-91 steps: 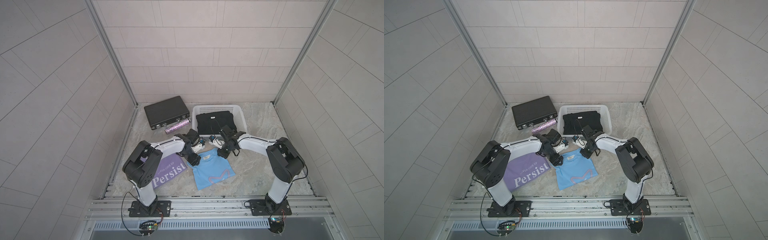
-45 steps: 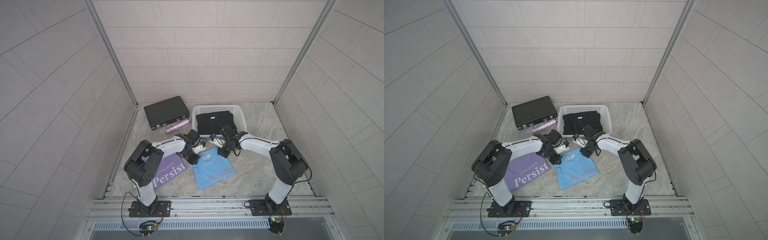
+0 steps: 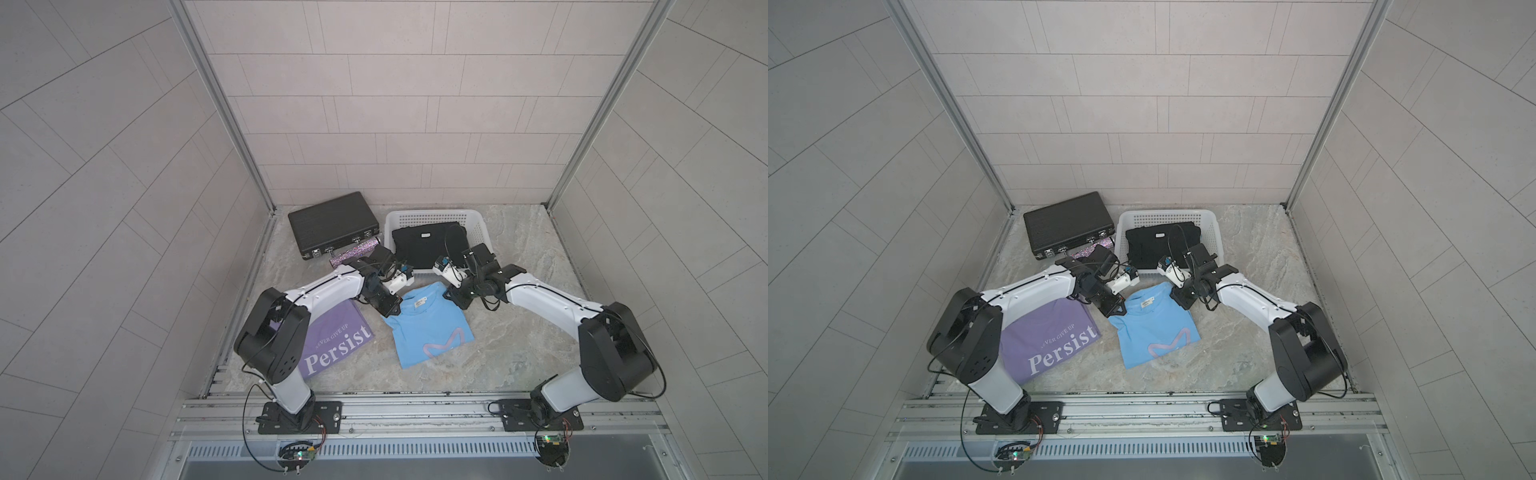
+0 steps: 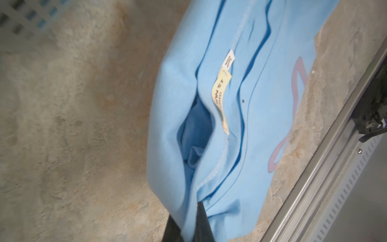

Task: Put the folded t-shirts into the basket
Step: Pick up the T-shirt from the center of the board.

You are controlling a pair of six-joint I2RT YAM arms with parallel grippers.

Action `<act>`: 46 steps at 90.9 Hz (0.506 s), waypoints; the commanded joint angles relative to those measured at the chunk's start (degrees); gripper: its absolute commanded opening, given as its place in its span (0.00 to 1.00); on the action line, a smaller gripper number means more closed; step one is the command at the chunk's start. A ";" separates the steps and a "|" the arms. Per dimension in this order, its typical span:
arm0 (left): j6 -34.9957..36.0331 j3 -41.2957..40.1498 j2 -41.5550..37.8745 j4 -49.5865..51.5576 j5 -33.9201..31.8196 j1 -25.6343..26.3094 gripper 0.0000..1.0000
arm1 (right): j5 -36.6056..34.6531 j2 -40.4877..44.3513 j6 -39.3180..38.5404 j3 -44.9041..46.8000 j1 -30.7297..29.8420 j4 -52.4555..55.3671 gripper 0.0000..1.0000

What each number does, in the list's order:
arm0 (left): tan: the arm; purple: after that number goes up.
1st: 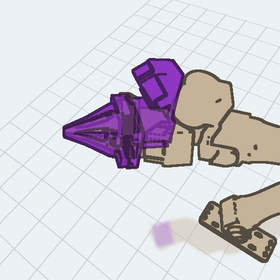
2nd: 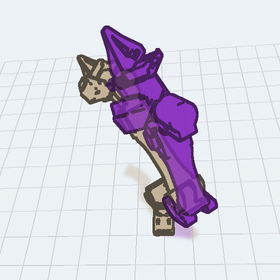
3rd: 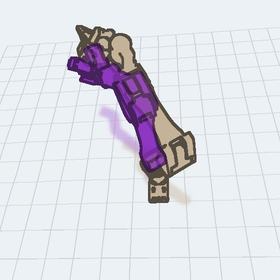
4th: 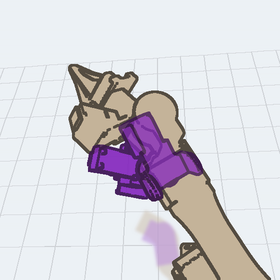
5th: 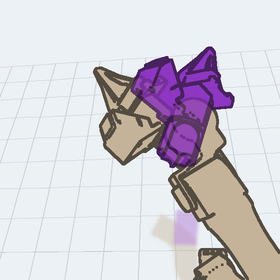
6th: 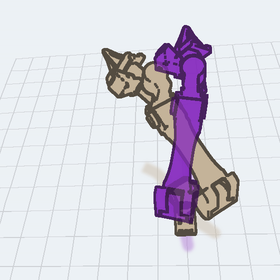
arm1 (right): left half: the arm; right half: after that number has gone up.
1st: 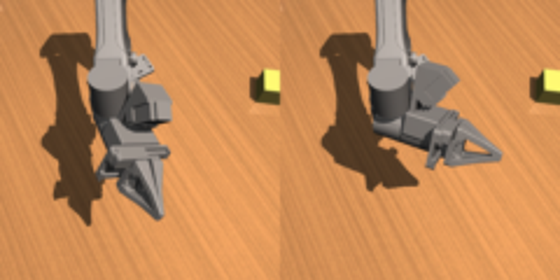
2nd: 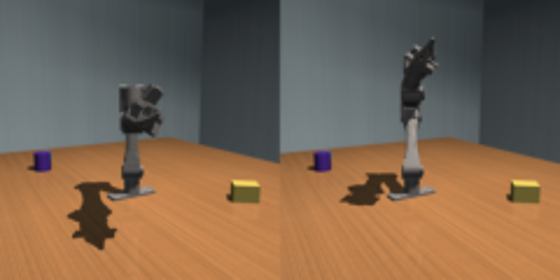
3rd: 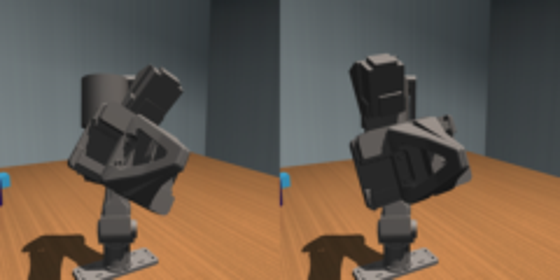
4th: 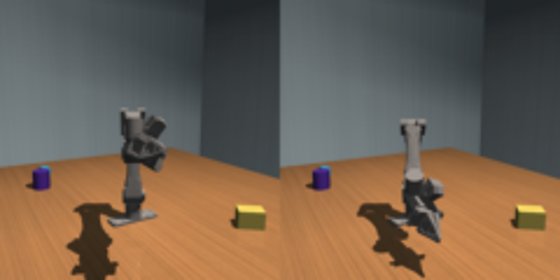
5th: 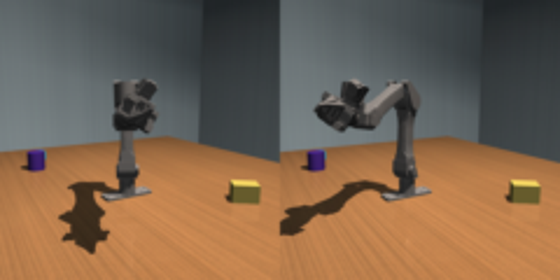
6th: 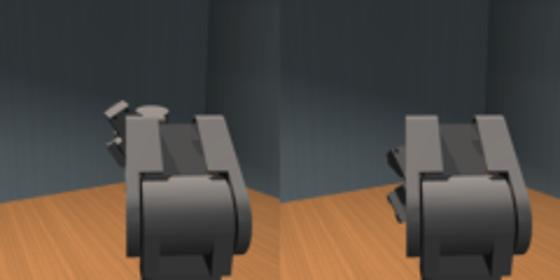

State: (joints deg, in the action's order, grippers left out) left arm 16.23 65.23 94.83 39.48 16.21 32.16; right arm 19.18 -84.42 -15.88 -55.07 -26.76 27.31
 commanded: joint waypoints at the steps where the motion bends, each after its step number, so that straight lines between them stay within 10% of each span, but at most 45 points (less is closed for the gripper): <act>1: 2.91 3.16 -2.80 3.84 0.13 -0.08 0.00 | 2.49 4.84 -0.54 1.31 0.72 -1.92 0.00; 46: 9.95 20.76 -5.94 18.52 -5.47 -0.09 0.00 | -2.38 17.40 0.03 -2.03 3.76 -3.03 0.00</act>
State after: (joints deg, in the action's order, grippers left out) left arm 24.01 81.69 91.09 51.81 11.60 32.21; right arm 19.22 -68.95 -16.08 -53.98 -23.66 24.80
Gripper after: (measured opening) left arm 0.098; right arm 0.147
